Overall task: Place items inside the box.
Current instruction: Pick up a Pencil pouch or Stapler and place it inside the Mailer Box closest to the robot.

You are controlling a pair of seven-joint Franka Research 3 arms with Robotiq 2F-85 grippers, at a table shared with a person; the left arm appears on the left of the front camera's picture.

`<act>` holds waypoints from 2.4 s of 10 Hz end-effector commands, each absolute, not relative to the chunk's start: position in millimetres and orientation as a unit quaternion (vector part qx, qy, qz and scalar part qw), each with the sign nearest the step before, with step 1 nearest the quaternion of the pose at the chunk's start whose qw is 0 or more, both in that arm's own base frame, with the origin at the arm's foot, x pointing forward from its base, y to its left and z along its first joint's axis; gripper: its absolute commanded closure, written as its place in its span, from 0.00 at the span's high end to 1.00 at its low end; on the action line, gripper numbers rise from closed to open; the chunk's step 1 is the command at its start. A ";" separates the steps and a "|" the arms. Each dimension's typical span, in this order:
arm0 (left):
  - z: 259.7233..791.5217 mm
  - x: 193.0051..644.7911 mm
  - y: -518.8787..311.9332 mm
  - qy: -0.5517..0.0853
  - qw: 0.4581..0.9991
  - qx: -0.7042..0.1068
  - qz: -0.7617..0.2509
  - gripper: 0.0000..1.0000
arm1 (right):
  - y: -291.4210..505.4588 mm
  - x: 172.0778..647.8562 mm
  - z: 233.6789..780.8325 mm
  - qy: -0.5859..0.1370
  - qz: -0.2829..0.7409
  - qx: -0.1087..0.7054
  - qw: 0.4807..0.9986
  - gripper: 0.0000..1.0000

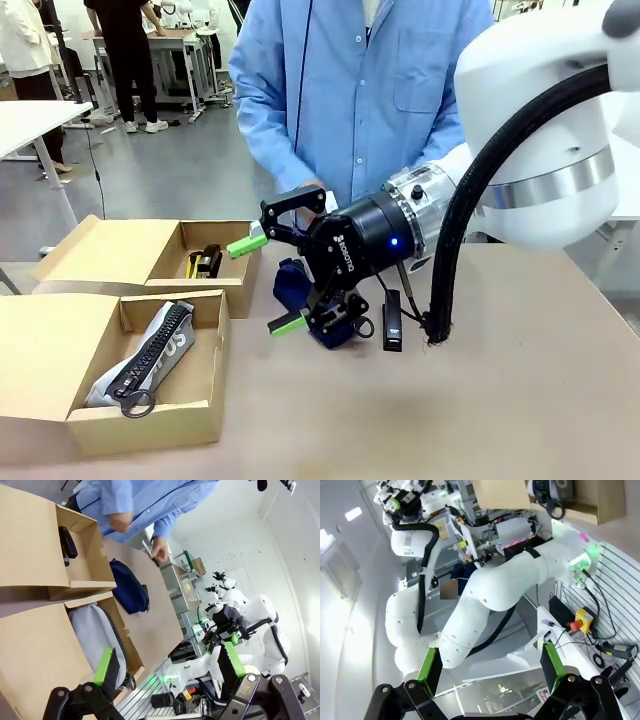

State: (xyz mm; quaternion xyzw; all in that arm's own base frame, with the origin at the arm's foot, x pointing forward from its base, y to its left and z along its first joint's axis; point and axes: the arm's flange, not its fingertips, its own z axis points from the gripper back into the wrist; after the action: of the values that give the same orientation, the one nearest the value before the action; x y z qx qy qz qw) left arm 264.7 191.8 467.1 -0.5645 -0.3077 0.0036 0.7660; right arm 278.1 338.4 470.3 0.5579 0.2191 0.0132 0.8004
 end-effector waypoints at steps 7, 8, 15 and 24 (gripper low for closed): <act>468.2 264.8 190.5 -0.319 0.758 -0.569 -0.003 1.00 | 87.5 261.6 464.6 0.101 -0.078 0.685 0.717 1.00; 468.2 264.8 190.5 -0.319 0.758 -0.569 -0.003 1.00 | 39.7 250.5 443.5 0.106 -0.104 0.695 0.703 1.00; 468.2 264.8 190.5 -0.319 0.758 -0.569 -0.003 1.00 | -50.1 239.6 310.5 0.032 -0.273 0.779 0.564 1.00; 468.2 264.8 190.5 -0.319 0.758 -0.569 -0.003 1.00 | -137.7 282.5 331.6 0.058 -0.261 0.768 0.581 1.00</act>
State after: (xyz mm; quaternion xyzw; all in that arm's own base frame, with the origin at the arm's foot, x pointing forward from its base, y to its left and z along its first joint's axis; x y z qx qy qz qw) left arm 264.7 192.1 466.7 -0.5642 -0.3079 0.0032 0.7661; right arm 285.2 -137.9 326.3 0.7699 0.0464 -0.2574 0.5821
